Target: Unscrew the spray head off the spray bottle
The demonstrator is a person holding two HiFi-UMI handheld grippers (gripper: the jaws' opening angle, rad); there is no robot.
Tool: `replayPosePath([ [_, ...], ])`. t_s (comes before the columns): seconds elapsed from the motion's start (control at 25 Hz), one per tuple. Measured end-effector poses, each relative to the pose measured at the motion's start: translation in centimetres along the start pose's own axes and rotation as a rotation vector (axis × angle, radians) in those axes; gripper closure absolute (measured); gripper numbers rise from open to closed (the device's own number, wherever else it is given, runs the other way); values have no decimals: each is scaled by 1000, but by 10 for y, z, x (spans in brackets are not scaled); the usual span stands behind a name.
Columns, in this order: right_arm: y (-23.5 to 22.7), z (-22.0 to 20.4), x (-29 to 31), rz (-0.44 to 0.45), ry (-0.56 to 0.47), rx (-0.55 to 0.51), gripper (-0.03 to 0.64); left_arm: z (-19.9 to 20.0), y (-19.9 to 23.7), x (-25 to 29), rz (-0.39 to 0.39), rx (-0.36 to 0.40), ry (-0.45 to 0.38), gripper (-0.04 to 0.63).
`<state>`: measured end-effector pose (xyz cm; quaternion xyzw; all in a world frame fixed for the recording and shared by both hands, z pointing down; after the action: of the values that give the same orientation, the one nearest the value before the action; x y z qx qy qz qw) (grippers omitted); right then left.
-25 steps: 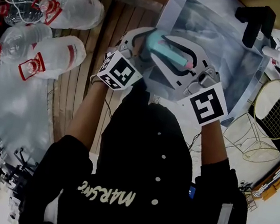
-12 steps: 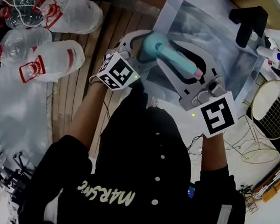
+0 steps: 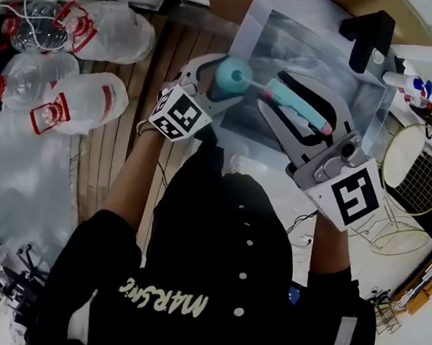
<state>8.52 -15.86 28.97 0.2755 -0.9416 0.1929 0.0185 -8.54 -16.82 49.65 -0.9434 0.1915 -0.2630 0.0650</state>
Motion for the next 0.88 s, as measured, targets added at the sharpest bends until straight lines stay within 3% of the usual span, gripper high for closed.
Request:
replayPosePath([
  [0.32,7,19,-19,-4,-71,35,460,0,-5,0,-31,34,31,207],
  [0.88,19,36,-45,0,-136,14,459,10,-8,-16,19,14,26,204],
])
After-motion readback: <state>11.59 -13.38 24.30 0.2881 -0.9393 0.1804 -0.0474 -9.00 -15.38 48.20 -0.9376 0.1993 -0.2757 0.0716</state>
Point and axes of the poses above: the fingertips, and each gripper's own axes: x forward along the fingers, y to its left, z out of its top, the point moved 10 cm from there along -x, backward along the fingers, and after that the axes turned 15 degrees about x, right-handed, at the moved point
